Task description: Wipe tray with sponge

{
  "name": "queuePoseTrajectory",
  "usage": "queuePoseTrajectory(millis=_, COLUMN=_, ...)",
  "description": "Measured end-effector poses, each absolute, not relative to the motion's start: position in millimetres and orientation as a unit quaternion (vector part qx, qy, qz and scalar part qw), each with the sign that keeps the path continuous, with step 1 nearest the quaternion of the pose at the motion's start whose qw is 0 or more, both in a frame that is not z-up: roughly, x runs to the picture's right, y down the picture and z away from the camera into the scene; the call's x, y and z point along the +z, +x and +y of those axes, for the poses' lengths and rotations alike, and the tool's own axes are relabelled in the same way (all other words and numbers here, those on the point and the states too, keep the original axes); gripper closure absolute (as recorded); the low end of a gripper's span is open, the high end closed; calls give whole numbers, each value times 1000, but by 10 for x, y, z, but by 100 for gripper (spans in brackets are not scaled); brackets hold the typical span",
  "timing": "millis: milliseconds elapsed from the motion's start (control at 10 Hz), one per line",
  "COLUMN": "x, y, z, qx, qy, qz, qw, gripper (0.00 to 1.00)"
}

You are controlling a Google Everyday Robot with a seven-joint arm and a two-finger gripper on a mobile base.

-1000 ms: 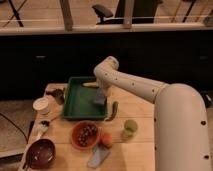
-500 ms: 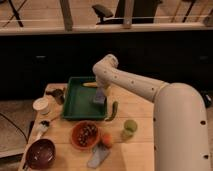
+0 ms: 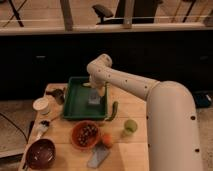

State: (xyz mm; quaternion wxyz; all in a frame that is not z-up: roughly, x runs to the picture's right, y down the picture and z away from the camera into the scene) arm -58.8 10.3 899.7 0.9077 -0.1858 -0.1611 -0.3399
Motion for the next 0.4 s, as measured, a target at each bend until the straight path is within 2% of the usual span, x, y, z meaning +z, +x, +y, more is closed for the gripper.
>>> queuePoseTrajectory(millis=400, x=9000, y=-732, z=186, qx=-365, qy=-193, qz=-184, qw=892, gripper=100)
